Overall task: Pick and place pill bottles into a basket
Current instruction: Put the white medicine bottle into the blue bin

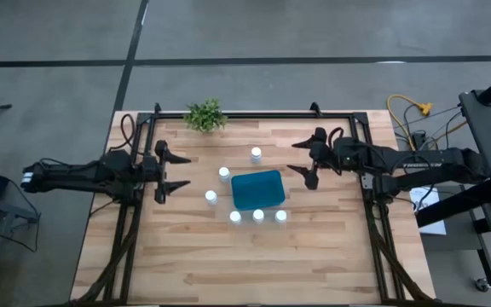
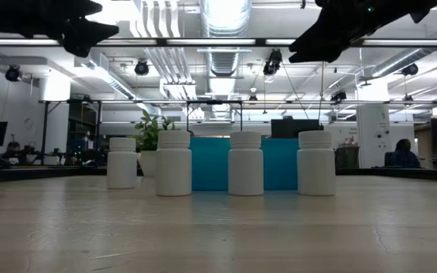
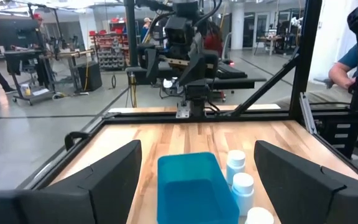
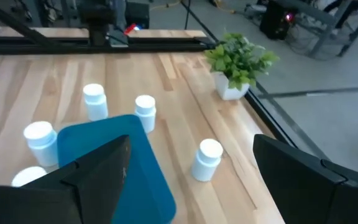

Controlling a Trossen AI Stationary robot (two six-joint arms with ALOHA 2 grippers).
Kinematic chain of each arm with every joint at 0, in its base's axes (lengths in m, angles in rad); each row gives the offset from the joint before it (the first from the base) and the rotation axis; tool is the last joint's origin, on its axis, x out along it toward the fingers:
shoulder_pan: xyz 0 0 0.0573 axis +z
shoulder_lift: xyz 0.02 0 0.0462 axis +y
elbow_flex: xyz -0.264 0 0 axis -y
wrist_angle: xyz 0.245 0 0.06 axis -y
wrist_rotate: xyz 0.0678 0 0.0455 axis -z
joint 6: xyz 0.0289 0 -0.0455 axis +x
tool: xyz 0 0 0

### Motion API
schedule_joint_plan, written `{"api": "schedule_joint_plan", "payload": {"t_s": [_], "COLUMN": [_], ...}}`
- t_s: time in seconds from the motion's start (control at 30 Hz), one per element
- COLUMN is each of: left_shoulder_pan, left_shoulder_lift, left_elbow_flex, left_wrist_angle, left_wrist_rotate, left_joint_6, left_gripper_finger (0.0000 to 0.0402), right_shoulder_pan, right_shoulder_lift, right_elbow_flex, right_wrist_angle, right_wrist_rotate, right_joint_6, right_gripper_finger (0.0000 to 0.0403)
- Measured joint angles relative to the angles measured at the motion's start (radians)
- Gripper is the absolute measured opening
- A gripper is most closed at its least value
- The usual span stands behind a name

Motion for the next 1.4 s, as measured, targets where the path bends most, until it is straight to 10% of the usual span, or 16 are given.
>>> {"api": "schedule_joint_plan", "payload": {"t_s": [0.57, 0.9, 1.4], "left_shoulder_pan": [0.0, 0.0, 0.0], "left_shoulder_lift": [0.026, -0.045, -0.193], "left_elbow_flex": [0.051, -0.123, -0.233], "left_wrist_angle": [-0.153, 0.088, 0.053], "left_wrist_rotate": [-0.101, -0.105, 0.043], "left_joint_6": [0.02, 0.019, -0.009], "left_gripper_finger": [0.0295, 0.0295, 0.0295], "right_shoulder_pan": [-0.09, -0.11, -0.151], "right_shoulder_lift": [0.199, 0.285, 0.302], "right_elbow_flex": [0.202, 0.198, 0.197], "right_wrist_angle": [-0.159, -0.01, 0.039], "right_wrist_rotate": [-0.108, -0.108, -0.16], "right_joint_6": [-0.041, -0.088, -0.08], "right_gripper_finger": [0.0329, 0.0329, 0.0329]}}
